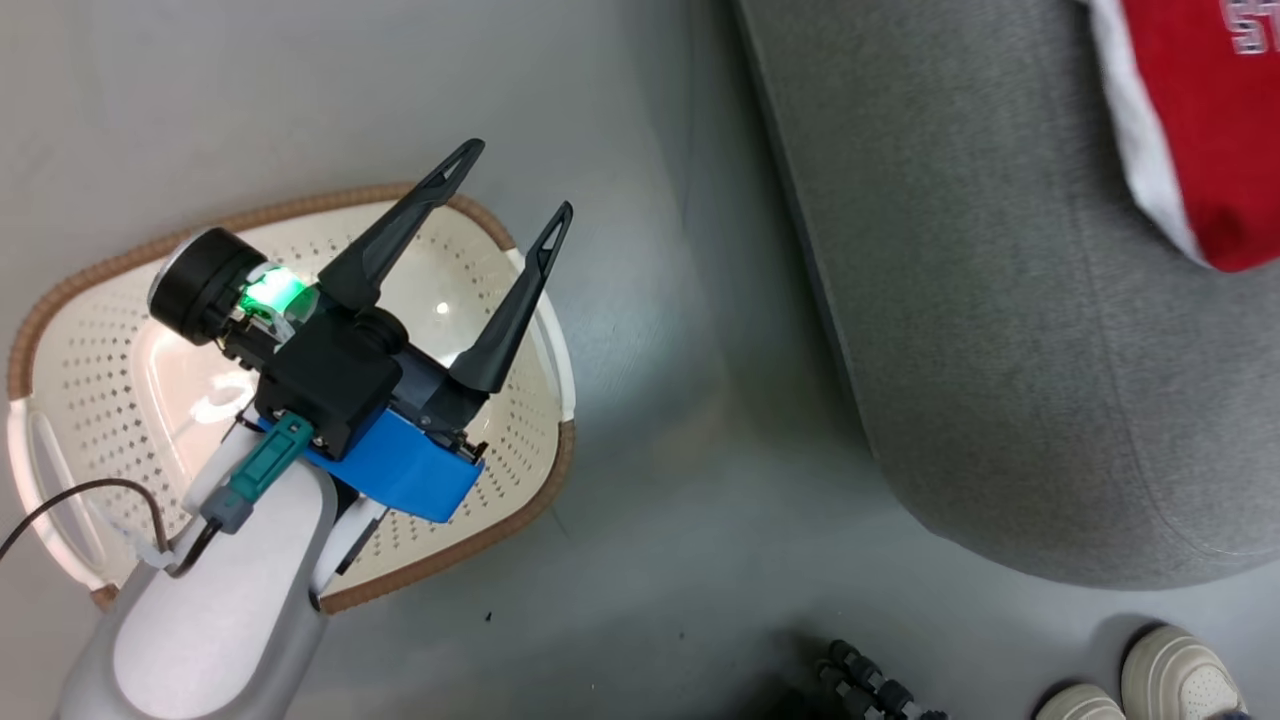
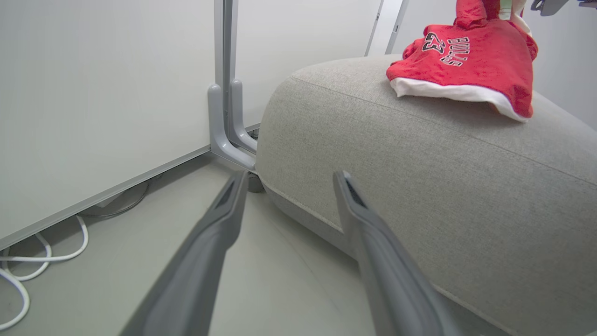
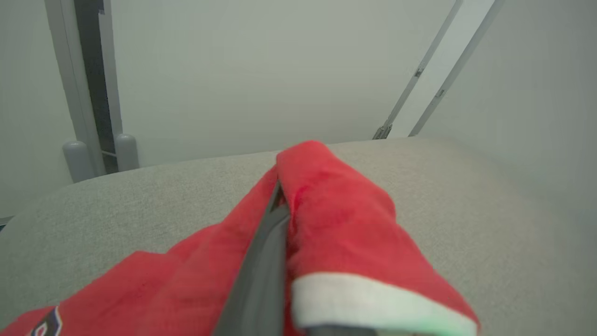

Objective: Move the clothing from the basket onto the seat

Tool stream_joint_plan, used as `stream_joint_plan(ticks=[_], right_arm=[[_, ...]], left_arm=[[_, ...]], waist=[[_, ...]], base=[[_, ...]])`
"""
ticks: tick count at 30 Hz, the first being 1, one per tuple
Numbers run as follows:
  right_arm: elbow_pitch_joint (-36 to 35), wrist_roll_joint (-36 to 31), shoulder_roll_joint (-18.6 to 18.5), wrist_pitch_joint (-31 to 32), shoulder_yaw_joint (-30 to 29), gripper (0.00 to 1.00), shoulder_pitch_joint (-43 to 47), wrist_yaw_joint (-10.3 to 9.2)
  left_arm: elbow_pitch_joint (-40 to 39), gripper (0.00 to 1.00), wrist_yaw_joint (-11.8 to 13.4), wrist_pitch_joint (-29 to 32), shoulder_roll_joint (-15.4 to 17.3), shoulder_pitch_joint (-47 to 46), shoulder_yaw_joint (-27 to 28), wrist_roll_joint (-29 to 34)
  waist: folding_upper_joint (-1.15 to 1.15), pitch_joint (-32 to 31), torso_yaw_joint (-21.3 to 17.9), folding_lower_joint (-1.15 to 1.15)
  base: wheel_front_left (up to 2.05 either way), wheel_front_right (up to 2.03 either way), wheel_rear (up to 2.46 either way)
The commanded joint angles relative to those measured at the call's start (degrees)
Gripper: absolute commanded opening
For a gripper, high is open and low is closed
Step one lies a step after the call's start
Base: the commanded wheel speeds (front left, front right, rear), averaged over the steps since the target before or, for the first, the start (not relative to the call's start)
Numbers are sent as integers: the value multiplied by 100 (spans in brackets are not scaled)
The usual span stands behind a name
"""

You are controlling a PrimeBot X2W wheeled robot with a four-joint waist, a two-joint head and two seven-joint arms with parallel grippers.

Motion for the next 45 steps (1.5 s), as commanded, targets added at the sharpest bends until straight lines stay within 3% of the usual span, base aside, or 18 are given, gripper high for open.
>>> stream_joint_plan(ticks=[1,8,9,10,11,12,23,34,38,45], right_arm=[[183,-35,106,-136,-42,0,91,-6],[905,-273,396,-554,49,0,87,-6],[972,-295,394,-587,57,4,64,-6],[1032,-311,392,-626,76,33,38,-6],[1081,-325,401,-647,97,71,15,-6],[1121,-351,398,-672,115,100,6,-6],[1091,-597,267,-622,451,100,404,-6],[475,-421,173,-348,962,100,1774,-6],[-71,-216,249,-194,1184,100,2571,-6],[-1201,-163,616,-132,1244,100,3737,-6]], left_arm=[[-39,100,-24,33,36,-88,-25,12],[45,100,-9,-14,15,-47,-63,-53],[71,100,-5,-34,13,-32,-59,-76],[105,100,1,-60,13,-16,-57,-89],[132,100,19,-80,5,3,-47,-99],[158,100,40,-104,-19,30,-45,-117],[684,100,124,-365,-358,330,-34,-356],[994,100,152,-405,-923,1341,506,-655],[1105,100,113,-406,-1152,1904,826,-660],[1207,100,59,-405,-1318,2533,1272,-592]], waist=[[0,173,55,-2],[0,92,97,-2],[0,65,107,-2],[0,34,117,-2],[0,-7,125,-2],[0,-57,137,-2],[0,-912,402,-2],[0,-2520,835,-2],[0,-3216,1096,-2],[0,-3807,1469,-2]], base=[[0,0,0],[0,0,0],[0,0,0],[0,0,0],[0,0,0],[0,0,0],[0,0,0],[0,0,0],[0,0,0],[0,0,0]])
